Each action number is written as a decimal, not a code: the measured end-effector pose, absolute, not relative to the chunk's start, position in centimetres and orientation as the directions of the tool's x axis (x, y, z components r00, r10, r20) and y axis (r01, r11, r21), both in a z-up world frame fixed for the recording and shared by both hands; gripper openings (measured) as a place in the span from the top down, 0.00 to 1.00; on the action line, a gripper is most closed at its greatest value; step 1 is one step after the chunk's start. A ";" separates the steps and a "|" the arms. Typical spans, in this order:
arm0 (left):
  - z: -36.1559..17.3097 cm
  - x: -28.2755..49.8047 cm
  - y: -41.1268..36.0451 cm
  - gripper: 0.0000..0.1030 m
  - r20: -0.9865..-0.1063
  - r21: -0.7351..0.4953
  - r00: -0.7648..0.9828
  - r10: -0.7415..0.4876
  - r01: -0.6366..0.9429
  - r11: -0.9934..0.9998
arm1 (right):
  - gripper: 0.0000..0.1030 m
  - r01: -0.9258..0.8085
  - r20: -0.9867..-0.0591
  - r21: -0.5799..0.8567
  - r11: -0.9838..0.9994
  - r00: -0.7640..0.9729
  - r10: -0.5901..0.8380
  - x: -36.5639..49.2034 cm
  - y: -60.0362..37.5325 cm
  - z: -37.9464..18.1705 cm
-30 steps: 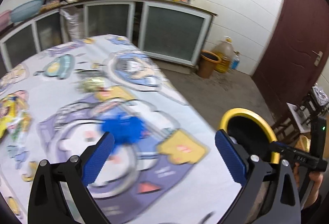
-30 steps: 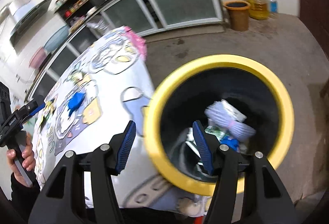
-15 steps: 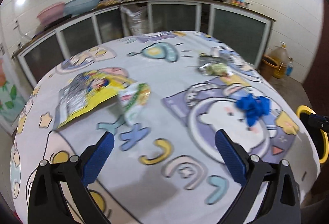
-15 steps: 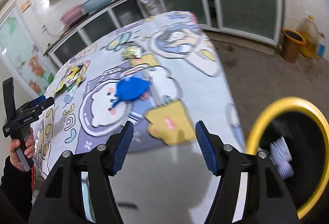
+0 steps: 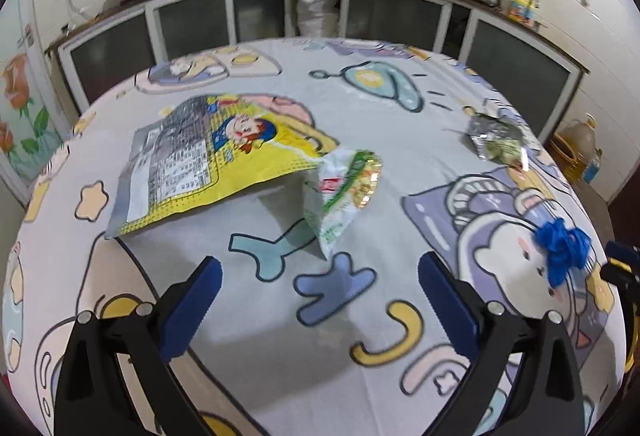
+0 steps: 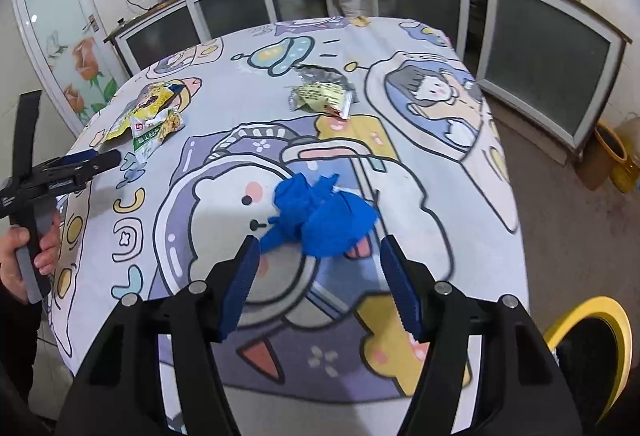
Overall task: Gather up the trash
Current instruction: 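Return the right tool to the other blue glove while the left tool reaches the white snack wrapper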
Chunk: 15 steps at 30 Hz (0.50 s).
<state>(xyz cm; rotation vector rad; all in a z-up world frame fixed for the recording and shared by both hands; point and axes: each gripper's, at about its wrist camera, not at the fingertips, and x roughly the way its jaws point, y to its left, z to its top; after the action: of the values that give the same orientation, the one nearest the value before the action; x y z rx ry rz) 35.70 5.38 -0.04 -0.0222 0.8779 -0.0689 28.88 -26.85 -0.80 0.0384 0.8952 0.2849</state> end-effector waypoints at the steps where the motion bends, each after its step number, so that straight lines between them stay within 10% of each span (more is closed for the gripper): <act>1: -0.4 36.2 5.6 0.08 -0.778 -0.072 0.623 -0.085 0.047 0.996 | 0.42 -0.236 -0.765 0.148 0.960 0.588 0.262 29.1 -26.5 -0.9; 15: -2.8 42.9 4.5 0.08 -0.832 -0.189 0.528 -0.169 0.016 0.982 | 0.42 -0.253 -0.812 0.147 0.956 0.521 0.263 33.5 -25.3 -3.6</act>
<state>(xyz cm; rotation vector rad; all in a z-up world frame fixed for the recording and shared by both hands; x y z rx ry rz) 42.89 4.47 -2.83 -0.1657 1.0097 -0.1115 33.50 -25.35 -3.65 0.0108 0.9754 0.3088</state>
